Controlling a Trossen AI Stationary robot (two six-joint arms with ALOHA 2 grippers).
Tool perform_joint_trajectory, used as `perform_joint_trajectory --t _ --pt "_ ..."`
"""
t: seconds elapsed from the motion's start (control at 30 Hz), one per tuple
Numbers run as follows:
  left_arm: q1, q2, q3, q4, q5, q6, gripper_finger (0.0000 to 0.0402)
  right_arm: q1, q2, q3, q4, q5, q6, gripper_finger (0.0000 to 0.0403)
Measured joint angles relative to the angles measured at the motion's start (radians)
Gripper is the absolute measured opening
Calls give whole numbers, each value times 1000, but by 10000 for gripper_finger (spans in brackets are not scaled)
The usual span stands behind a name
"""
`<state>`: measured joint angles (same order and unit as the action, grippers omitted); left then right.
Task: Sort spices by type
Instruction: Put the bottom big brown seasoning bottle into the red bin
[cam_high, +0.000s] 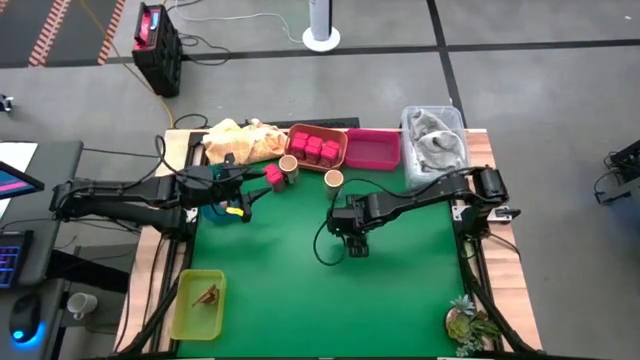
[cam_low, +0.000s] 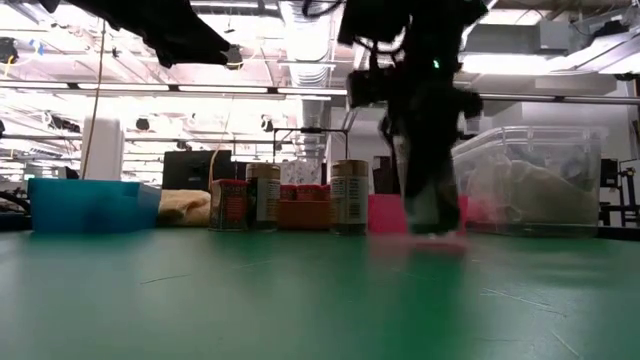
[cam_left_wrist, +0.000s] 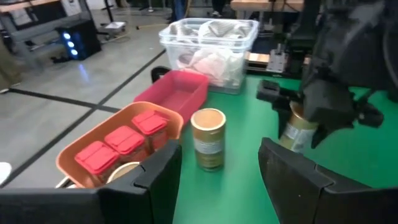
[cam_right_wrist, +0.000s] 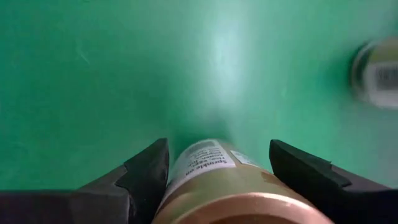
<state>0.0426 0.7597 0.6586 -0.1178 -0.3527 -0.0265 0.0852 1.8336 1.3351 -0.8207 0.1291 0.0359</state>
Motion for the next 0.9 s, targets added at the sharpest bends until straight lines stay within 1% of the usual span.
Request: perform_joint_trajectory --t 0.17,0.27,0.33,0.47,0.57,0.7,0.9 --pt "-27 0 0 -7 0 -5 204 -14 -6 128 -101 11 -45 286" --pt "-37 0 0 -9 -1 -7 204 -32 -5 176 -189 25 -68 286" --pt "-41 0 0 -27 -5 -13 204 -51 -6 213 -231 53 -86 286" --pt "-42 0 0 -54 -25 -19 204 -108 -10 258 -305 84 -146 286" --pt "-42 0 0 -58 -33 -23 204 -183 -34 259 -291 85 -196 286" --pt "-42 0 0 -57 -33 -24 204 -313 -65 259 -262 89 -241 286" --pt "-42 10 0 -43 -33 -17 204 -510 -91 261 -54 81 -298 286"
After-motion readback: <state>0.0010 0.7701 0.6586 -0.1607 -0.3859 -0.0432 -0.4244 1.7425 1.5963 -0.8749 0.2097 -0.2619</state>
